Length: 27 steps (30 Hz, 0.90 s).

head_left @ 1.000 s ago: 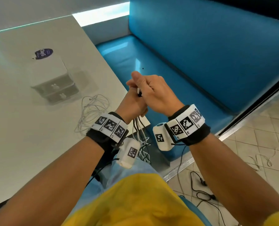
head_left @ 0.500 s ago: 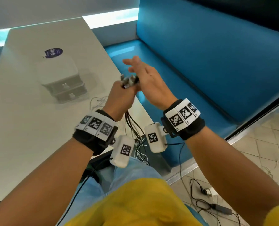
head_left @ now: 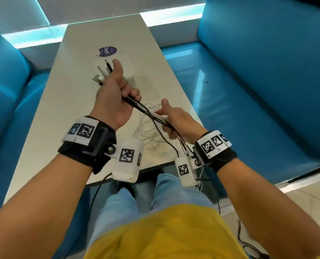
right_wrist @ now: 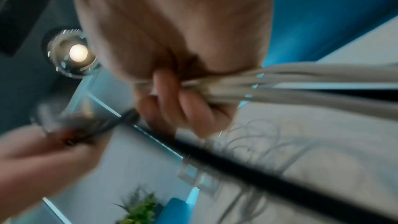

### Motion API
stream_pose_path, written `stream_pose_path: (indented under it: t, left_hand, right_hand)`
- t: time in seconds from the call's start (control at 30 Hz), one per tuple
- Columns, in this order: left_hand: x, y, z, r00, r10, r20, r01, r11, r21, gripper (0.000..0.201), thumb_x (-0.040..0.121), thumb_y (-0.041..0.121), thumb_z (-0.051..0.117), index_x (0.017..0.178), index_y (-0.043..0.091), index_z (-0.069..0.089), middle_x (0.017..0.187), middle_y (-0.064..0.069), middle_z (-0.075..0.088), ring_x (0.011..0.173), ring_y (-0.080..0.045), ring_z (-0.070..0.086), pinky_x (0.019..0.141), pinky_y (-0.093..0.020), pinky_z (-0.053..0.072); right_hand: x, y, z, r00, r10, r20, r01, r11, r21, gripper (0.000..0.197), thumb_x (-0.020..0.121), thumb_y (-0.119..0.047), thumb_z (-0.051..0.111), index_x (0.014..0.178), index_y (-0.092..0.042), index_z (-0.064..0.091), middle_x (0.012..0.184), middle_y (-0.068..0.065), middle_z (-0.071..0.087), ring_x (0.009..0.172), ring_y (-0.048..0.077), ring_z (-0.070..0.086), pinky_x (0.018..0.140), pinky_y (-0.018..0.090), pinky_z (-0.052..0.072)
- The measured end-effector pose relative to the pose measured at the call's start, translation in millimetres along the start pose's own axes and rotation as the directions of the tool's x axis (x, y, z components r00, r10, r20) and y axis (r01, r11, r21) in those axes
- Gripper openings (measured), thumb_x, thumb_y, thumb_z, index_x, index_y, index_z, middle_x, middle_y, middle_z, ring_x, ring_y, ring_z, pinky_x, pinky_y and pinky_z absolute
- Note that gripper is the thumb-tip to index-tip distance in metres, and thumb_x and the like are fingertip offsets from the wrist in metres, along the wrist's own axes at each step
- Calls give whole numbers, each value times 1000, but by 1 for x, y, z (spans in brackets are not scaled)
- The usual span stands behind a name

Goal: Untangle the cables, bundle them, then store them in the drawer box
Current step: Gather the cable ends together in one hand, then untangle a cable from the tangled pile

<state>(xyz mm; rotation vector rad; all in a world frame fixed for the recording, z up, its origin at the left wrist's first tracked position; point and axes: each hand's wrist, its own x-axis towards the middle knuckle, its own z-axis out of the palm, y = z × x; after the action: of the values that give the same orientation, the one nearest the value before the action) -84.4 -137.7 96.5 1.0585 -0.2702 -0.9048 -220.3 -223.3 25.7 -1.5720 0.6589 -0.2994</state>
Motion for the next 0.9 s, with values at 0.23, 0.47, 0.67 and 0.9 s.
stream_pose_path:
  t: [0.23, 0.47, 0.67, 0.9]
  left_hand:
    - [-1, 1, -3, 998, -45, 34, 43, 997, 58, 59, 94, 56, 44, 50, 21, 26, 46, 5, 18, 40, -11, 25, 42, -21, 31]
    - [-10, -13, -15, 958, -207, 197, 210, 978, 5, 65, 95, 59, 37, 44, 21, 26, 39, 5, 17, 34, -10, 17, 38, -23, 23]
    - [1, -17, -23, 967, -230, 113, 237, 970, -52, 63, 95, 59, 40, 46, 22, 23, 40, 6, 15, 34, -9, 14, 36, -22, 15]
    - [6, -25, -37, 983, -182, -8, 181, 968, 174, 59, 91, 58, 48, 50, 24, 22, 42, 7, 15, 36, -9, 13, 36, -22, 13]
  right_hand:
    - [1, 0, 10, 941, -53, 335, 82, 994, -73, 16, 99, -20, 52, 91, -5, 50, 56, 1, 47, 47, 16, 49, 50, 30, 43]
    - [5, 17, -27, 913, 59, 405, -111, 988, 107, 28, 85, -32, 52, 89, -7, 61, 53, -3, 32, 39, 4, 25, 39, 17, 17]
    - [0, 18, -28, 861, 101, 498, -107, 994, -16, 27, 86, -24, 58, 107, -10, 68, 61, -1, 43, 48, 8, 35, 46, 17, 29]
    - [-6, 13, -44, 973, 154, 170, -19, 793, -609, 22, 95, -26, 58, 108, -14, 71, 95, 8, 71, 82, 20, 68, 80, 33, 58]
